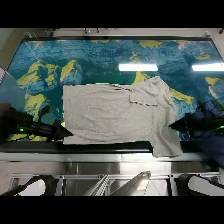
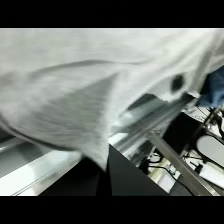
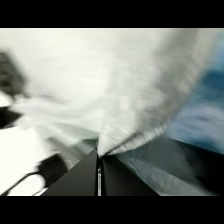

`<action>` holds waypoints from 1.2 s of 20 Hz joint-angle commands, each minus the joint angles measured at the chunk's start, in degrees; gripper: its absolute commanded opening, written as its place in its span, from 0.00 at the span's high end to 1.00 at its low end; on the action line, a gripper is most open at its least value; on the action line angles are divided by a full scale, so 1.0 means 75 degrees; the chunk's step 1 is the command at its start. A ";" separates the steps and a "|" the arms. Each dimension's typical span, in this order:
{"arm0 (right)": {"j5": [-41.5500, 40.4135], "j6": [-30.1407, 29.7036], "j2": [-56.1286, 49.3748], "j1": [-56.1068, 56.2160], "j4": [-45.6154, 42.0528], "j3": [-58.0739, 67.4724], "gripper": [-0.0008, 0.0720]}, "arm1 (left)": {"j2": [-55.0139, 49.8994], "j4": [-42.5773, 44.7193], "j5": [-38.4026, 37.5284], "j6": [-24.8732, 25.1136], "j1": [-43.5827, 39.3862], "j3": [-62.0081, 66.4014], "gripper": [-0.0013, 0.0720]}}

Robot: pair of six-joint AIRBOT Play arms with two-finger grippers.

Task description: Fold the shirts.

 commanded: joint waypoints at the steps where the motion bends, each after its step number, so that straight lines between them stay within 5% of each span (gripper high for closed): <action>1: 0.2022 -0.2043 0.1725 -0.0017 0.4753 0.0052 0.96 | 0.1189 -0.2372 0.1746 0.1810 0.0023 0.0933 0.96; 4: 0.1734 -0.3273 0.4083 -0.0388 0.7790 0.0644 0.96 | 0.2713 -0.3969 0.2063 0.1912 0.0513 0.2990 0.95; 9: -0.1078 -0.3311 0.6773 -0.1259 0.7962 0.2218 0.96 | 0.4016 -0.4080 0.2142 0.1037 0.2203 0.7082 0.95; 12: -0.3048 -0.3707 0.7297 -0.1641 0.6385 0.3238 0.96 | 0.3727 -0.3550 0.2116 0.1081 0.2897 0.8757 0.95; 14: -0.3777 -0.3427 0.7047 -0.1664 0.5184 0.3445 0.96 | 0.3054 -0.3203 0.2122 0.0935 0.2792 0.8906 0.95; 17: -0.2334 -0.2876 0.5686 -0.1632 0.4637 0.3296 0.96 | 0.1935 -0.3182 0.2600 0.0874 0.2238 0.7886 0.95; 21: -0.1580 -0.3066 0.3279 -0.0192 0.4441 0.2253 0.96 | 0.0178 -0.2634 0.2602 0.1142 0.1084 0.5884 0.95; 24: -0.2521 -0.3762 0.1311 0.1268 0.4406 0.1559 0.96 | -0.1448 -0.1900 0.2028 0.1693 0.0306 0.4986 0.96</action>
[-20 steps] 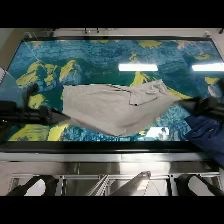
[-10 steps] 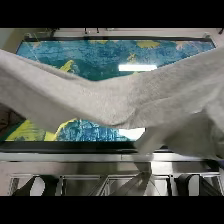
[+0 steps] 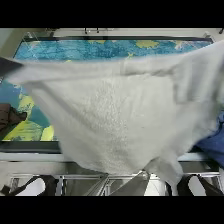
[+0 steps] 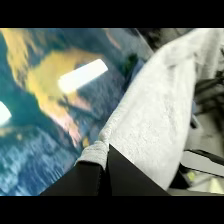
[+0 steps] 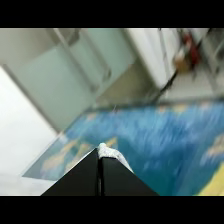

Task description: Fold the shirts.

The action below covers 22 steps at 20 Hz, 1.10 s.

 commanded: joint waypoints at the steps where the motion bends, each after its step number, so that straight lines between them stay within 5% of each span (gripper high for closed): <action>1: -0.1020 -0.0702 -0.2326 0.1486 -0.0163 -0.0577 0.96 | -0.1979 0.0775 -0.0650 0.0542 -0.0848 -0.0994 0.95; 6: -0.1886 -0.1110 -0.5190 0.1923 0.0495 0.0425 0.97 | -0.5088 0.0699 -0.0976 -0.0207 -0.0915 0.0507 0.96; 12: -0.1947 -0.0262 -0.5855 0.1763 0.0210 0.1291 0.97 | -0.5945 0.0825 -0.1341 -0.0562 -0.0976 0.2326 0.96; 18: -0.0073 0.2602 -0.5799 0.1201 -0.3174 0.1288 0.97 | -0.5951 0.1827 -0.0251 -0.1460 -0.0903 0.2535 0.96; 22: 0.0259 0.3121 -0.5802 0.0918 -0.4596 0.1285 0.97 | -0.5951 0.2649 0.0093 -0.1810 -0.0938 0.2107 0.96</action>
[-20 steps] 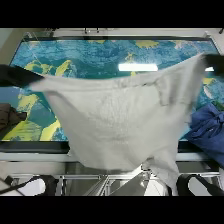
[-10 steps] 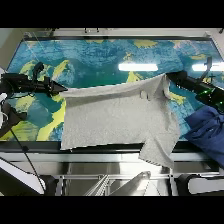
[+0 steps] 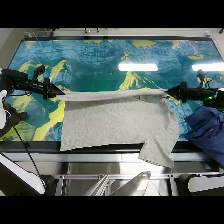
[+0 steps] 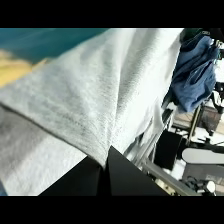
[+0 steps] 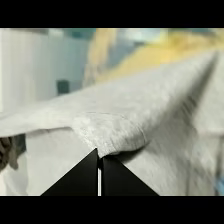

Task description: Fold the shirts.

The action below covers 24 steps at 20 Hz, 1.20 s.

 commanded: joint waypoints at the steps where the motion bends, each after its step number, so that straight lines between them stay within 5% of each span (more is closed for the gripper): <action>1: 0.0393 0.0731 -0.0017 -0.0245 -0.1419 0.0015 0.97 | -0.0015 0.0577 0.0358 -0.0341 -0.0012 -0.0490 0.96; 6: 0.0443 0.1274 -0.0020 -0.0507 -0.2509 0.0012 0.97 | -0.0015 0.1142 0.0251 -0.0329 0.0015 -0.1346 0.96; 16: 0.0446 0.1186 -0.0087 -0.0251 -0.2530 -0.0289 0.97 | 0.0000 0.1311 0.0303 -0.0577 -0.0006 -0.1454 0.96; 17: 0.0490 0.1183 -0.0079 -0.0254 -0.2532 -0.0280 0.95 | 0.0000 0.1314 0.0455 -0.0731 0.0003 -0.1454 0.81; 18: 0.0629 0.1189 -0.0050 -0.0259 -0.2611 -0.0221 0.69 | 0.0000 0.1314 0.0624 -0.1029 0.0003 -0.1454 0.57; 19: 0.0854 0.1271 0.0015 -0.0294 -0.2818 -0.0090 0.47 | 0.0035 0.1317 0.0752 -0.1177 0.0003 -0.1457 0.50; 21: 0.1221 0.1513 0.0353 -0.0475 -0.3005 0.0210 0.46 | 0.0312 0.1317 0.0720 -0.1396 0.0073 -0.1457 0.39; 24: 0.1218 0.1524 0.1288 -0.0924 -0.3019 0.0265 0.46 | 0.1457 0.2299 0.0513 -0.1749 0.0283 -0.1912 0.39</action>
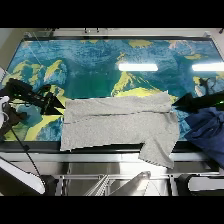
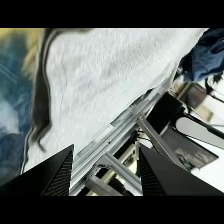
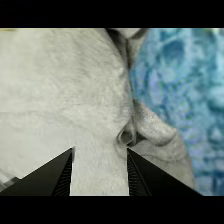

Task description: Fold the shirts.

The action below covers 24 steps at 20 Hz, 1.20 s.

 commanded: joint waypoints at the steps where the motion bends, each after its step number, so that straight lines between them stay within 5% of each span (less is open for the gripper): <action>1: 0.0187 0.0114 0.0953 -0.0487 -0.0189 0.0108 0.46 | 0.1434 0.1413 -0.0335 -0.0423 0.0239 -0.0898 0.39; 4: 0.0093 0.0117 0.1690 -0.0778 -0.0289 0.0006 0.46 | 0.3485 0.2789 -0.1614 -0.0370 0.0568 -0.3532 0.39; 7: -0.0044 0.0114 0.2218 -0.0796 -0.0035 -0.0251 0.47 | 0.4552 0.2608 -0.2448 -0.0050 0.0667 -0.5852 0.39; 15: 0.0012 0.0149 0.4194 -0.0796 0.0297 -0.1064 0.49 | 0.4275 0.1999 -0.4427 0.0242 -0.0251 -0.7312 0.40; 17: 0.0012 0.0364 0.5007 -0.0796 0.0315 -0.1376 0.49 | 0.4001 0.1192 -0.4339 0.0801 -0.0612 -0.7099 0.46; 18: 0.0017 0.0723 0.5383 -0.0801 0.0242 -0.1550 0.49 | 0.3934 0.0851 -0.4255 0.1003 -0.0775 -0.6962 0.60; 19: 0.0047 0.1282 0.5796 -0.0804 -0.0050 -0.1786 0.48 | 0.3931 0.0702 -0.4179 0.1090 -0.0944 -0.6790 0.86; 20: 0.0119 0.1891 0.6161 -0.0804 -0.0490 -0.2078 0.45 | 0.4010 0.0769 -0.4135 0.1090 -0.1090 -0.6639 0.96; 21: 0.0219 0.2562 0.6499 -0.0804 -0.1000 -0.2489 0.25 | 0.4150 0.0796 -0.4147 0.1090 -0.1166 -0.6548 0.96; 24: 0.0560 0.3398 0.7087 -0.0804 -0.1976 -0.4127 0.19 | 0.4523 0.0778 -0.4118 0.1087 -0.1011 -0.6464 0.96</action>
